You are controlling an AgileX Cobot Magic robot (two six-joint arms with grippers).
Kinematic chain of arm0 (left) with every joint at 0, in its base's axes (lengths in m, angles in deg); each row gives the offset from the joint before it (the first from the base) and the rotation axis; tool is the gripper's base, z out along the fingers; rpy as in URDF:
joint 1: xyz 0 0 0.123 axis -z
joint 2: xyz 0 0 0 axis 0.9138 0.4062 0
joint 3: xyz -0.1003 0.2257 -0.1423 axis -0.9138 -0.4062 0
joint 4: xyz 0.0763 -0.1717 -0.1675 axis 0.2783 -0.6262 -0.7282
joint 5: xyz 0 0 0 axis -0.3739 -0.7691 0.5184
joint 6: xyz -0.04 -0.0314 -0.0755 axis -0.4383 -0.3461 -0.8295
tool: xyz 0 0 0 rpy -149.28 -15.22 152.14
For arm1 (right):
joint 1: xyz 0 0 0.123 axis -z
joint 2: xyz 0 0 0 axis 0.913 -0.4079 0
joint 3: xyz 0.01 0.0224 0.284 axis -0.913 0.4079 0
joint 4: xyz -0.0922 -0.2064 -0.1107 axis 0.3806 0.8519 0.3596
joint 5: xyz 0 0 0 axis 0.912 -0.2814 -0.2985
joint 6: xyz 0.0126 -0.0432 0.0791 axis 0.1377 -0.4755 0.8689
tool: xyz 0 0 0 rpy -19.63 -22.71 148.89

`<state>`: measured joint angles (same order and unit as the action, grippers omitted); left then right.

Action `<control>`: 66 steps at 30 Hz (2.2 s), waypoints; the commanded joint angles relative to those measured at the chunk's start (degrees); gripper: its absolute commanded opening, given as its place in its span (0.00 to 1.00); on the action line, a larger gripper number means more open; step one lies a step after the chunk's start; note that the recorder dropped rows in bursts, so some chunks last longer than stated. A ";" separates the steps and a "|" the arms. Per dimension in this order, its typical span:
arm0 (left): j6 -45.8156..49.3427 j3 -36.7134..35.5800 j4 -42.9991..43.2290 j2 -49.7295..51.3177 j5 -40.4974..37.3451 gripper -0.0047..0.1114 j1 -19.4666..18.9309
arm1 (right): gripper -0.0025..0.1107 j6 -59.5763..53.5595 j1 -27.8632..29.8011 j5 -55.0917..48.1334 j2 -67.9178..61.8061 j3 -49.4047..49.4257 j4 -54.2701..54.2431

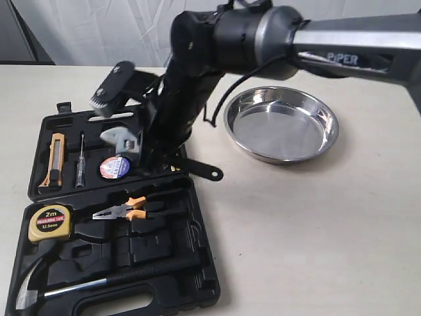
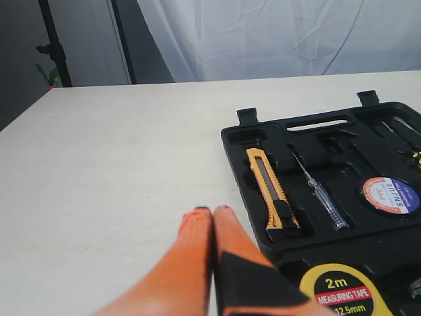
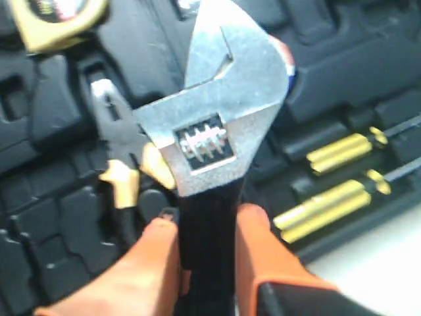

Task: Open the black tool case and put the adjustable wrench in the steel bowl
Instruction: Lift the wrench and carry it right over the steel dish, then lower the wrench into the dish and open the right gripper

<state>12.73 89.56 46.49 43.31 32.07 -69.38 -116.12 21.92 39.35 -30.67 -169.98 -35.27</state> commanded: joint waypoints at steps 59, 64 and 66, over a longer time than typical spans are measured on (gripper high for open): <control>-0.09 -0.09 0.22 -0.22 0.28 0.04 -0.11 | 0.40 24.55 29.53 11.68 -12.68 -0.25 1.64; -0.09 -0.09 0.22 -0.22 0.28 0.04 -0.11 | 0.28 25.46 29.53 9.31 -11.35 -0.25 1.76; -0.09 -0.09 0.22 -0.22 0.28 0.04 -0.11 | 0.17 25.46 29.53 9.21 -9.94 -0.15 1.76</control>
<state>12.73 89.56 46.60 43.31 32.07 -69.38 -90.92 51.09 49.24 -43.07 -169.98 -33.71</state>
